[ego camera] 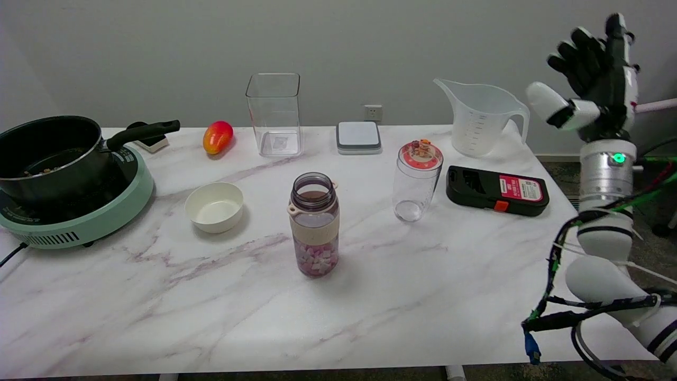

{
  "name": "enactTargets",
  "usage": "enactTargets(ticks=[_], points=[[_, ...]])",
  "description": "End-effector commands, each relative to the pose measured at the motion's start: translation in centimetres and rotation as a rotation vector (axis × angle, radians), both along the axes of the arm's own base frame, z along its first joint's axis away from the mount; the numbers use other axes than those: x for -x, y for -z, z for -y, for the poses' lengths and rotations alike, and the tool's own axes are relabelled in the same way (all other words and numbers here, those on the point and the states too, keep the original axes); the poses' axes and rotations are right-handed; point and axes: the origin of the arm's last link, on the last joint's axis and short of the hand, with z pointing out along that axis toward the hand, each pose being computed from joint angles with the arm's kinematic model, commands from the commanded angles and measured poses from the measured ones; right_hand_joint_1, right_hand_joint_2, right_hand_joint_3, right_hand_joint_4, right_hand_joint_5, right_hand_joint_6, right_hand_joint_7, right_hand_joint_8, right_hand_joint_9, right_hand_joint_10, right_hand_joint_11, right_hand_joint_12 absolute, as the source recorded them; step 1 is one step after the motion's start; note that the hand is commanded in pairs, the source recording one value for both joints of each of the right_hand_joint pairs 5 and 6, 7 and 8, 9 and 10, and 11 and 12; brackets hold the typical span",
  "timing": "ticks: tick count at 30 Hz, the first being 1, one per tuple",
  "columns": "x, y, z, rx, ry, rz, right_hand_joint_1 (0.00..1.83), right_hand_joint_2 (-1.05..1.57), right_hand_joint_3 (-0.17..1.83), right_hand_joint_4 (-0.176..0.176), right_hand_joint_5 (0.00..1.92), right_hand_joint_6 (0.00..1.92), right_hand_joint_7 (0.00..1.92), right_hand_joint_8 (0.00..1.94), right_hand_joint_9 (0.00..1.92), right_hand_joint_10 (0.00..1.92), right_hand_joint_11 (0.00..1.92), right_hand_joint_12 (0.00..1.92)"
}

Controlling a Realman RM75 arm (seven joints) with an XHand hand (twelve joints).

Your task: Pick up the bottle.

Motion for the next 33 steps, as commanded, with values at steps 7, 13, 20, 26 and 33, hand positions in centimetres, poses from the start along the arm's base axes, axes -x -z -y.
enactTargets(ticks=[7,13,20,26,33], points=[[-3.5,15.4,7.2,-0.517,0.061,0.002,1.15,-0.25,1.05,0.0,0.0,0.0,0.31,0.31,0.41,0.41,0.5,0.5],[-1.7,17.9,6.9,-0.618,0.173,-0.035,1.16,-0.32,1.11,0.0,0.0,0.0,0.32,0.32,0.42,0.42,0.5,0.5],[0.0,20.9,4.2,-0.671,0.207,-0.11,1.14,-0.37,1.12,0.0,0.0,0.0,0.32,0.32,0.4,0.4,0.47,0.47],[1.5,23.0,2.8,-0.684,0.223,-0.166,1.09,-0.17,0.91,0.0,0.0,0.0,0.31,0.31,0.39,0.39,0.44,0.44],[4.7,24.2,2.7,-0.621,0.353,-0.292,1.14,-0.16,0.87,0.0,0.0,0.0,0.35,0.35,0.42,0.42,0.46,0.46]])
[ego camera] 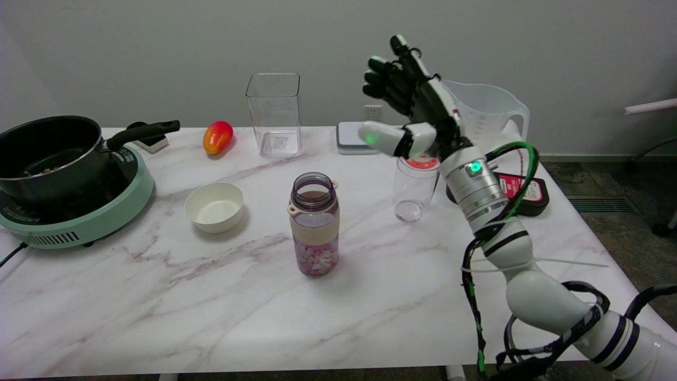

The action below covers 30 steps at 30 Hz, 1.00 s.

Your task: Pick up the bottle.

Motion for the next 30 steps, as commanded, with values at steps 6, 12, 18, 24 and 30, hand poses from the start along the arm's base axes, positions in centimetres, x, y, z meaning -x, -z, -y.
enactTargets(ticks=[6,12,18,24,30], points=[[7.4,5.2,-1.6,-0.015,0.175,-0.253,1.2,-0.38,1.11,0.0,0.03,0.03,0.36,0.36,0.42,0.42,0.46,0.46],[7.2,5.1,-0.6,-0.021,0.17,-0.283,1.22,-0.52,1.22,0.0,0.02,0.02,0.34,0.34,0.4,0.4,0.45,0.45],[7.7,5.2,-0.3,-0.008,0.159,-0.331,1.23,-0.53,1.21,0.0,0.01,0.01,0.35,0.35,0.39,0.39,0.45,0.45],[8.0,5.5,-0.3,-0.008,0.16,-0.344,1.23,-0.52,1.2,0.0,0.01,0.01,0.36,0.36,0.39,0.39,0.45,0.45],[8.7,5.9,-0.6,-0.019,0.172,-0.343,1.23,-0.52,1.21,0.0,0.02,0.02,0.37,0.37,0.39,0.39,0.45,0.45]])
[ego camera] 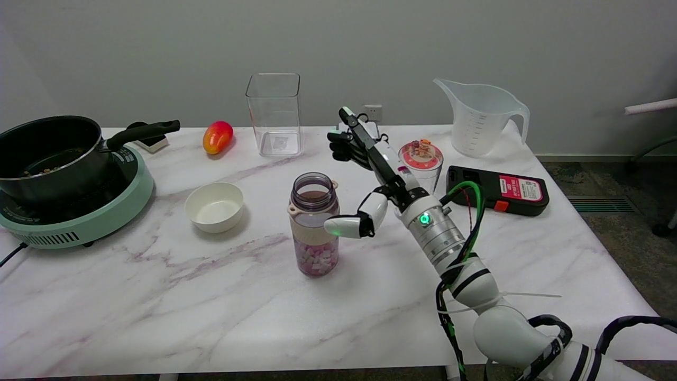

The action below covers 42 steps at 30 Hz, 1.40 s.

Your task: Pick up the bottle.

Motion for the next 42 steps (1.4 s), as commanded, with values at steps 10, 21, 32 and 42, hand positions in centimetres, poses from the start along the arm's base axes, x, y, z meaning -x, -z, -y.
enactTargets(ticks=[10,21,32,42], points=[[3.6,2.4,-0.3,-0.038,0.046,-0.01,1.23,-0.52,1.21,0.0,0.03,0.03,0.38,0.38,0.39,0.39,0.44,0.44],[4.4,3.6,-0.3,-0.066,0.055,0.011,1.24,-0.49,1.21,0.0,0.03,0.03,0.39,0.39,0.39,0.39,0.45,0.45],[5.3,4.9,-0.6,-0.112,0.072,0.088,1.25,-0.43,1.26,0.0,0.04,0.04,0.39,0.39,0.4,0.4,0.45,0.45],[5.8,5.4,-0.3,-0.133,0.07,0.112,1.25,-0.41,1.31,0.0,0.04,0.04,0.4,0.4,0.4,0.4,0.44,0.44]])
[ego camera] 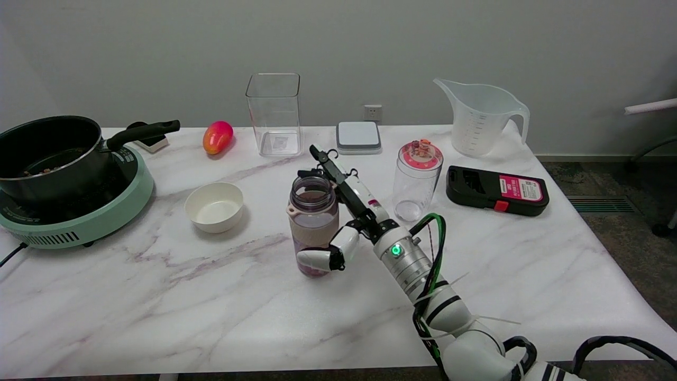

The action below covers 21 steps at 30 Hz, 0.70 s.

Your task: Pick up the bottle.

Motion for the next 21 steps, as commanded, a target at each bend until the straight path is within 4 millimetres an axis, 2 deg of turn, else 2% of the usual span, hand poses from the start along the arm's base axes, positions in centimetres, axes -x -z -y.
enactTargets(ticks=[1,2,3,4,5,6,7,10,14,21], points=[[1.2,1.4,0.1,-0.045,0.011,0.059,1.25,-0.38,1.31,0.0,0.04,0.04,0.4,0.4,0.4,0.4,0.44,0.44],[1.1,1.4,0.1,-0.044,0.009,0.058,1.26,-0.3,1.3,0.0,0.04,0.04,0.41,0.41,0.41,0.41,0.44,0.44],[1.1,1.4,0.1,-0.043,0.006,0.057,1.28,-0.11,1.25,0.0,0.07,0.07,0.51,0.51,0.43,0.43,0.46,0.46],[1.0,1.3,0.1,-0.039,0.001,0.055,1.31,0.14,1.12,0.0,0.2,0.2,0.68,0.68,0.47,0.47,0.56,0.56],[1.0,1.2,0.1,-0.032,-0.005,0.055,1.32,0.36,0.95,0.0,0.35,0.35,0.81,0.81,0.58,0.58,0.7,0.7],[1.1,1.2,0.1,-0.027,-0.008,0.055,1.34,0.57,0.75,0.0,0.56,0.56,0.94,0.94,0.85,0.85,0.82,0.82],[1.1,1.0,0.1,-0.019,-0.013,0.055,1.35,0.66,0.61,0.0,0.66,0.66,1.05,1.05,1.01,1.01,0.88,0.88],[1.2,0.8,0.0,0.006,-0.03,0.064,1.33,0.75,0.5,0.0,0.82,0.82,1.22,1.22,1.19,1.19,0.96,0.96],[1.3,0.6,0.1,0.026,-0.037,0.068,1.34,0.82,0.56,0.0,0.99,0.99,1.33,1.33,1.28,1.28,1.03,1.03],[0.2,-0.3,0.7,0.048,-0.079,0.071,1.35,0.83,0.61,0.0,1.04,1.04,1.36,1.36,1.29,1.29,1.03,1.03]])
